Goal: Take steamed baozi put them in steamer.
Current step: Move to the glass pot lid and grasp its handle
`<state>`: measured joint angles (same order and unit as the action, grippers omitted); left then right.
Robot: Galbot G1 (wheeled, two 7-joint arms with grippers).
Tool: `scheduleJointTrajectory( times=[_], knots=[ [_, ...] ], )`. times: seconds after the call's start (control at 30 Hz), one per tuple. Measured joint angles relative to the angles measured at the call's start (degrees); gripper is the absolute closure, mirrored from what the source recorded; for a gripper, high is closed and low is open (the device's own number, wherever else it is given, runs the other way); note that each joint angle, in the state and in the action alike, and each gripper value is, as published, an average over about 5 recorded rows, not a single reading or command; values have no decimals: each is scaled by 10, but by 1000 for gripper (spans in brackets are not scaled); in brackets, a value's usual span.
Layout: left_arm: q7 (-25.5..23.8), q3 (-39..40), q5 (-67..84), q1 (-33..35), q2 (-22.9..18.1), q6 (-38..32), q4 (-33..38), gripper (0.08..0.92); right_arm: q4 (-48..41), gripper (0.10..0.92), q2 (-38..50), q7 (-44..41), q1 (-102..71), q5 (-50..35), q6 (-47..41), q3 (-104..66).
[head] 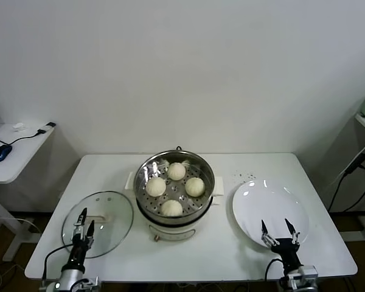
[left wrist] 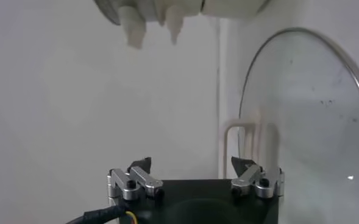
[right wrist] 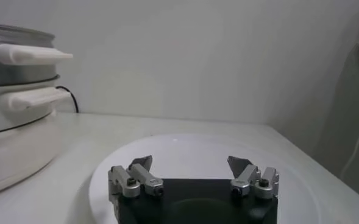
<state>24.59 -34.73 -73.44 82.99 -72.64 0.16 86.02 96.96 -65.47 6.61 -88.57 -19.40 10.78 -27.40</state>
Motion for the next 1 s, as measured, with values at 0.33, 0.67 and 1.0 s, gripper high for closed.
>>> scheduleJointTrajectory(
  times=[0.33,0.67,1.0],
  knots=[
    [4,8,-31,-48,7,10,-50,177,8,202,-3,3,-7,2,0,-2],
    [7,8,-44,-62,12,7,-79,372,10,202,-5,5,-7,4,-2,5],
    [11,10,-50,-73,10,1,-104,667,14,202,-5,6,-10,8,-3,8]
  ],
)
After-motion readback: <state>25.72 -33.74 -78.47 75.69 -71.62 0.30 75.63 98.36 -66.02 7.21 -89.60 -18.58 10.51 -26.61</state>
